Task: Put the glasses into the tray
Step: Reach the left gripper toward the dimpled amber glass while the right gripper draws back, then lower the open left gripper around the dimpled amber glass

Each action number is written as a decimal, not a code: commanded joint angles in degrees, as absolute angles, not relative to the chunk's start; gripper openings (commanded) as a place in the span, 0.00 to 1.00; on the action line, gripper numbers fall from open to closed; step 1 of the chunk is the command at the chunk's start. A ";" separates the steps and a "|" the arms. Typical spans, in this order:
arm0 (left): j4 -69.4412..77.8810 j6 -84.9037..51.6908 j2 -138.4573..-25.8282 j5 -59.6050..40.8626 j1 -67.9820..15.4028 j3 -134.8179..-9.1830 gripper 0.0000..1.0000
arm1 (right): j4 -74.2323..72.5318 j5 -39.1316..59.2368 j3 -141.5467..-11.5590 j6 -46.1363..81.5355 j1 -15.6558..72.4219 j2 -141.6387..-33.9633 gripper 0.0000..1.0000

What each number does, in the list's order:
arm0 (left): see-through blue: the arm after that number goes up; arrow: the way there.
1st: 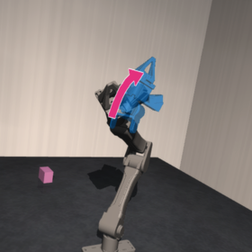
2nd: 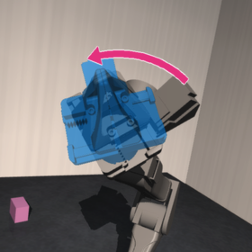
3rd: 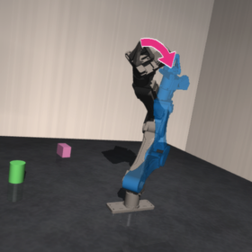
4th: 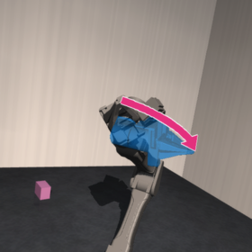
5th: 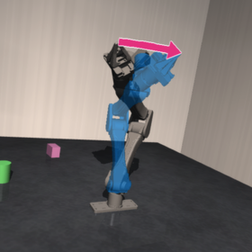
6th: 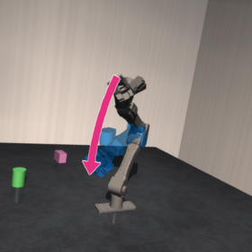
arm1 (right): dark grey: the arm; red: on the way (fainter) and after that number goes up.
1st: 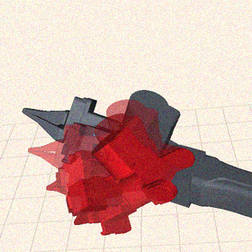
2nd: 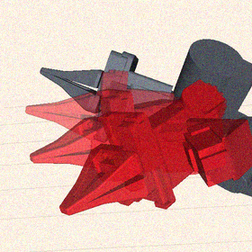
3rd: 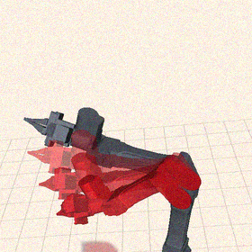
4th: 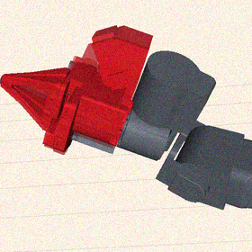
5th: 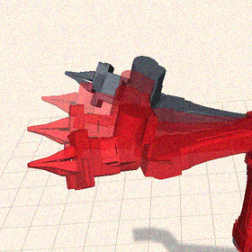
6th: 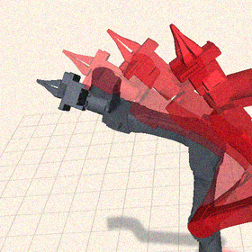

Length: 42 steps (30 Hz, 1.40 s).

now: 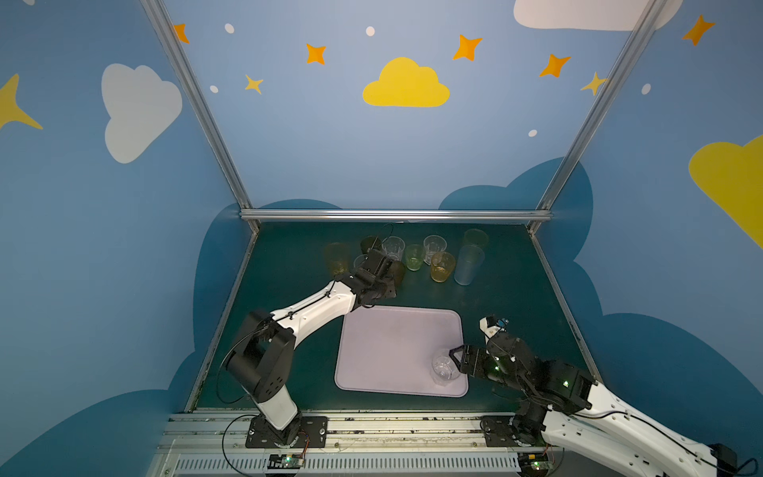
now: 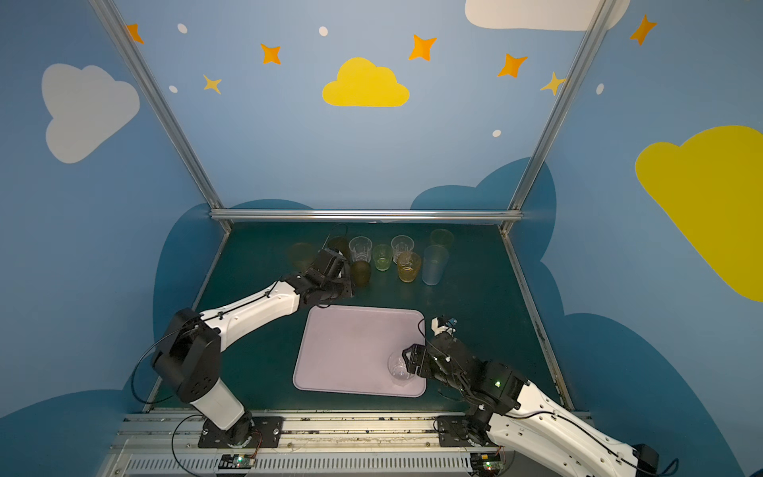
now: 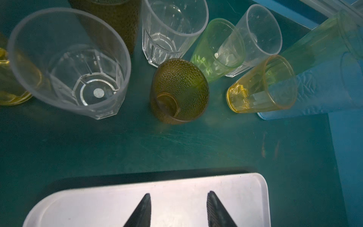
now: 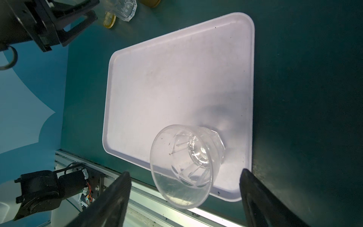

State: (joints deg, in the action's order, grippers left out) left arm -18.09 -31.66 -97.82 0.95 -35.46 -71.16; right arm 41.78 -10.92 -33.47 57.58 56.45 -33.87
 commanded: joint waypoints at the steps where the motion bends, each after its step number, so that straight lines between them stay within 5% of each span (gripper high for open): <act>1: -23.11 -29.91 -101.36 3.14 -35.20 -75.76 0.47 | 42.15 -12.82 -31.53 57.29 56.25 -31.73 0.86; 42: -37.60 -14.38 -125.42 10.09 -38.85 -109.18 0.46 | 48.60 -16.64 -29.34 58.97 54.67 -23.43 0.86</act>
State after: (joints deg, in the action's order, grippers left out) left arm -34.72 -15.59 -123.92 8.45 -39.27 -107.48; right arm 47.31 -15.53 -29.63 58.28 54.92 -23.99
